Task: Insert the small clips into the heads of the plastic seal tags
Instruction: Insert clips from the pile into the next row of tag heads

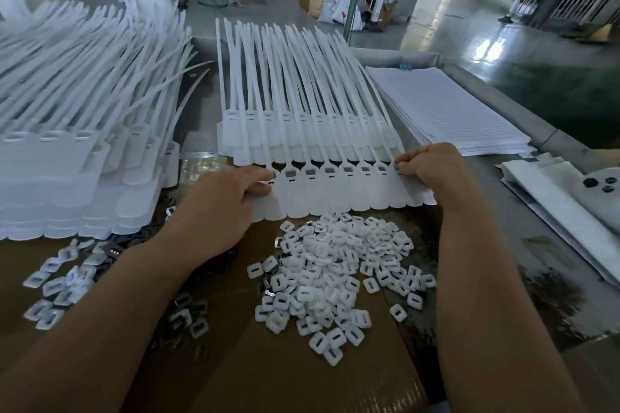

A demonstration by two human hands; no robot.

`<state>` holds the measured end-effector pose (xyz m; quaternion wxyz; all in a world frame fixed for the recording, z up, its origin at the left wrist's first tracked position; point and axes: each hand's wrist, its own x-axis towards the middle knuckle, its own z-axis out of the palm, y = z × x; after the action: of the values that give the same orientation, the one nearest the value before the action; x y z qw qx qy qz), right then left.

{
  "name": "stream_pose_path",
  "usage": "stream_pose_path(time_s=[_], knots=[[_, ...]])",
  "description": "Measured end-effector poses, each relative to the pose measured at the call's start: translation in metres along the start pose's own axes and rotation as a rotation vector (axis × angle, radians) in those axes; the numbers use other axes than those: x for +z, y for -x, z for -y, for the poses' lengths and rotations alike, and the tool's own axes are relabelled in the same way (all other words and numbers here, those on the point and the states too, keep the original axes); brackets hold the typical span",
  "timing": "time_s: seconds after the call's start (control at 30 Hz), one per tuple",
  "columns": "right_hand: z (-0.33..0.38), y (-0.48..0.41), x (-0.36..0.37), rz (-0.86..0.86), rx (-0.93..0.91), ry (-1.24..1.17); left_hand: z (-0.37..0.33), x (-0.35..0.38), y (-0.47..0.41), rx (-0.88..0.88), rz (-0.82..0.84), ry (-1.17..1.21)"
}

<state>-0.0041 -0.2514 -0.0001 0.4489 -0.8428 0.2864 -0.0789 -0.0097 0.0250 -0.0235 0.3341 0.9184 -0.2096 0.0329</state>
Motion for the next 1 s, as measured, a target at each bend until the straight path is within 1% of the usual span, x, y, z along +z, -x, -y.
stream_pose_path(time_s=[0.4, 0.57, 0.8, 0.87, 1.0], knots=[[-0.0031, 0.0014, 0.0037, -0.067, 0.035, 0.023, -0.0016, -0.0006, 0.0022, 0.001, 0.005, 0.004], [-0.0023, 0.0041, 0.0027, -0.083, 0.0, 0.057, -0.0004, -0.0011, 0.0023, -0.01, 0.007, 0.011], [-0.0014, 0.0039, 0.0004, -0.1, -0.037, 0.012, 0.0021, -0.0003, 0.0014, -0.019, 0.007, 0.018], [-0.0009, 0.0045, 0.0004, -0.107, -0.034, -0.018, 0.0021, -0.001, 0.0011, -0.018, 0.007, 0.018], [-0.0003, 0.0039, 0.0004, -0.094, -0.023, 0.011, 0.0009, -0.0011, 0.0009, -0.01, 0.004, 0.004]])
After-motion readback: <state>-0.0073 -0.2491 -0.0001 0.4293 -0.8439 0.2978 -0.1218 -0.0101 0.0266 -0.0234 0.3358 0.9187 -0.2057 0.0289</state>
